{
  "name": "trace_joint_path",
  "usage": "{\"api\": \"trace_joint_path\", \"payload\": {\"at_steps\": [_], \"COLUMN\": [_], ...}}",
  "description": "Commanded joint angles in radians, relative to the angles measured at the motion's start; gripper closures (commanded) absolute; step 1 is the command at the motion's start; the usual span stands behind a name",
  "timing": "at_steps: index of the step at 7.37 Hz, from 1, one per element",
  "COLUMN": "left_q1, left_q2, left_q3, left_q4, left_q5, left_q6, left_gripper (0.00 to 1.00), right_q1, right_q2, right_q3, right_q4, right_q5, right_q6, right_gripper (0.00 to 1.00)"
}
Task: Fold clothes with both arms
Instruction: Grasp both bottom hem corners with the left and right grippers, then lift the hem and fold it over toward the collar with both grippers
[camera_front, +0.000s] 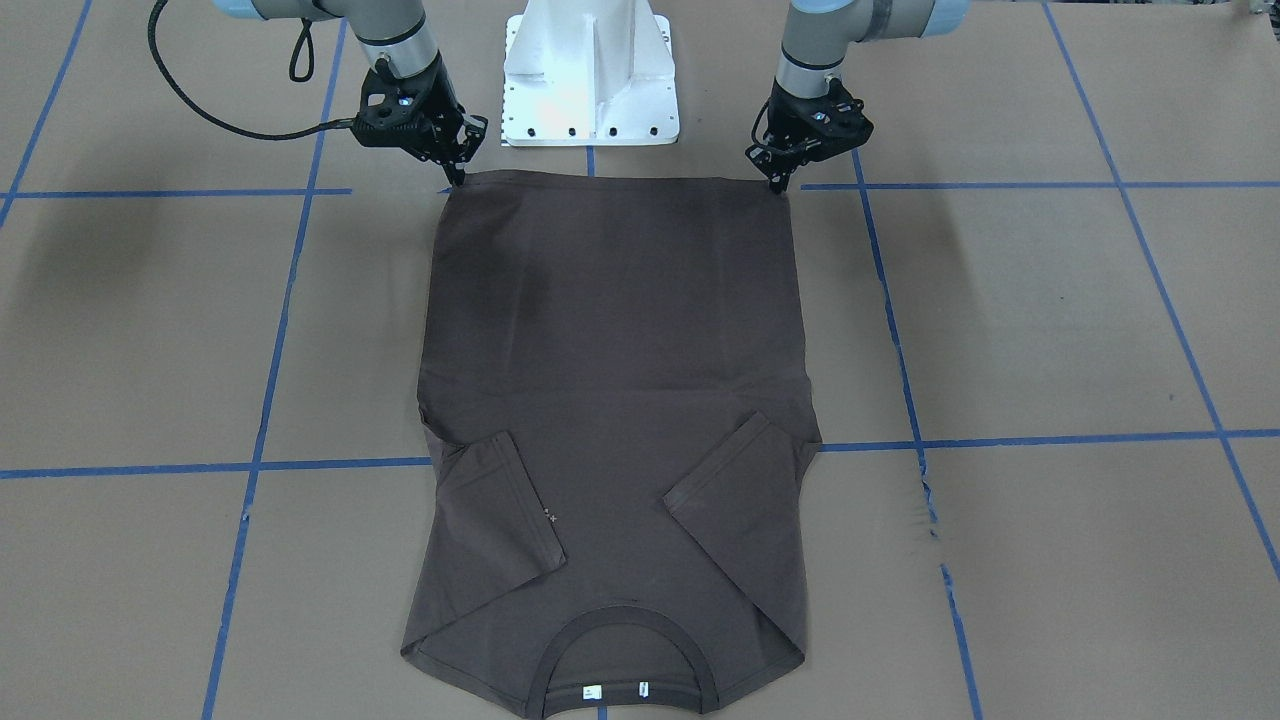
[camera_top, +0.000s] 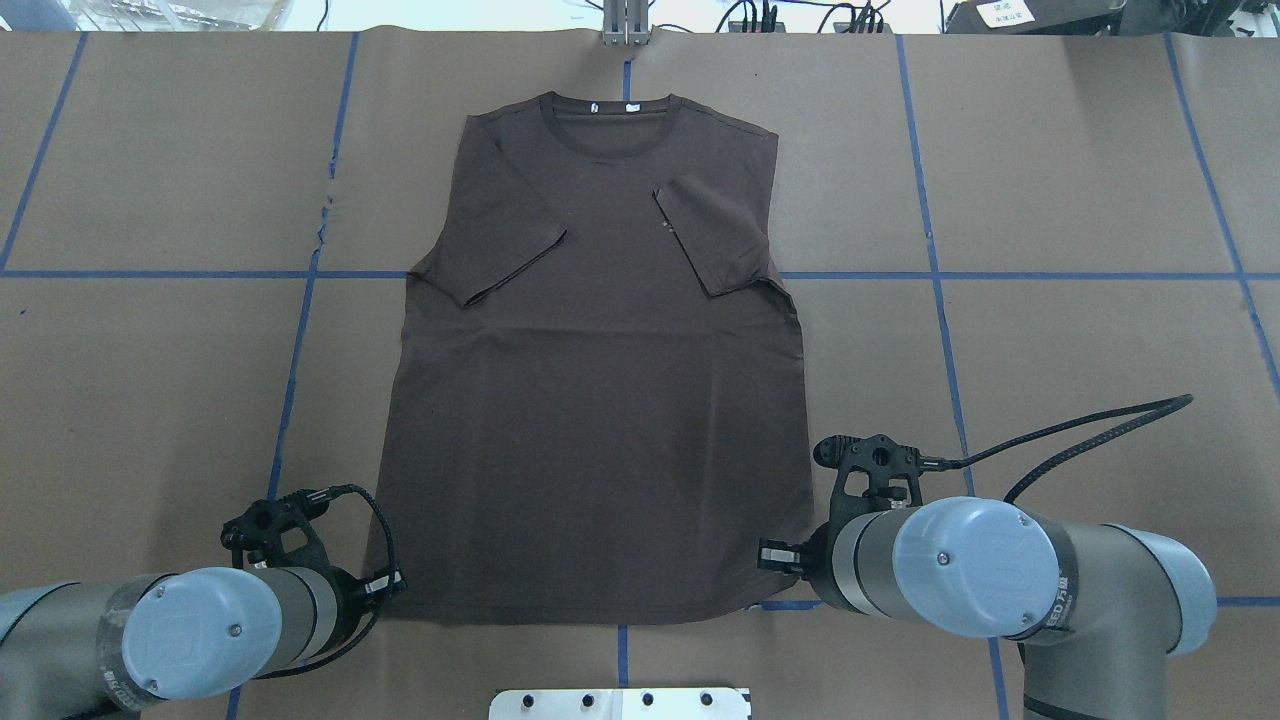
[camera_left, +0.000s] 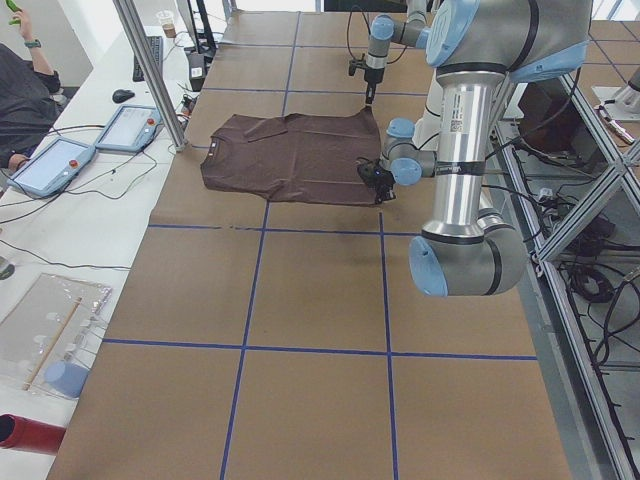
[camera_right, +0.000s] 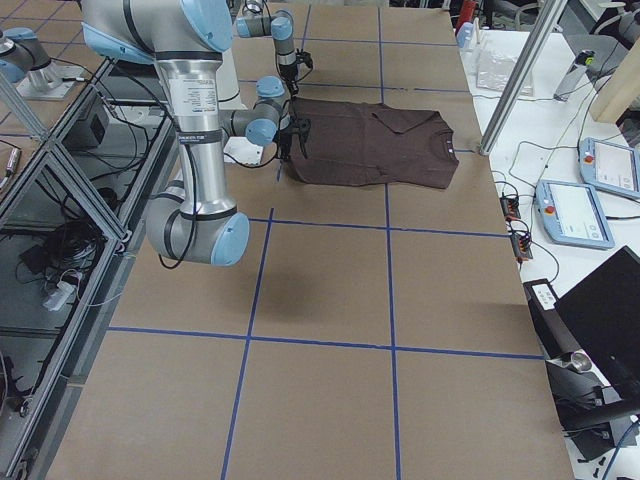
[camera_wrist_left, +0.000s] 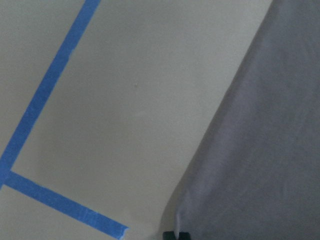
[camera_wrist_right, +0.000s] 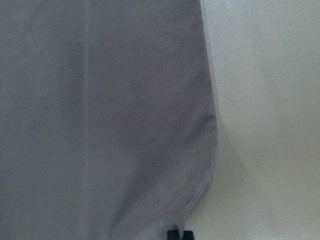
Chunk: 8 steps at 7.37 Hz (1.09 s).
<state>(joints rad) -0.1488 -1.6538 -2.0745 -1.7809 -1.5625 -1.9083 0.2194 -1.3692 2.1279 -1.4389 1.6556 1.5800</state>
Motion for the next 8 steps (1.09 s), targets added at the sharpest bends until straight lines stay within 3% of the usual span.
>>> {"api": "trace_joint_path", "payload": {"at_steps": [1,3,5,6,8], "left_q1": [-0.006,0.0,0.107,0.138,0.152], "left_q2": [0.002,0.009,0.003,0.002,0.002], "left_q3": [-0.047,-0.142,-0.295,-0.349,-0.372], "left_q4": [0.009,0.093,0.226,0.23,0.25], "left_q5": [-0.007,-0.01,-0.013,-0.034,-0.053], "left_q6": [0.008,0.015,0.015,0.012,0.018], "left_gripper": [1.0,1.0,1.0,1.0,1.0], "right_q1": [0.021,0.054,0.038,0.019,0.012], "right_q2": [-0.004,-0.065,-0.148,-0.18,-0.228], "right_q3": [0.004,0.074,0.182,0.216,0.271], "right_q4": [0.0,-0.005,-0.009,-0.009,-0.009], "right_q5": [0.033,0.119,0.227,0.271,0.276], "right_q6": [-0.014,-0.025,-0.025,-0.023,-0.023], "right_gripper": [1.0,1.0,1.0,1.0,1.0]}}
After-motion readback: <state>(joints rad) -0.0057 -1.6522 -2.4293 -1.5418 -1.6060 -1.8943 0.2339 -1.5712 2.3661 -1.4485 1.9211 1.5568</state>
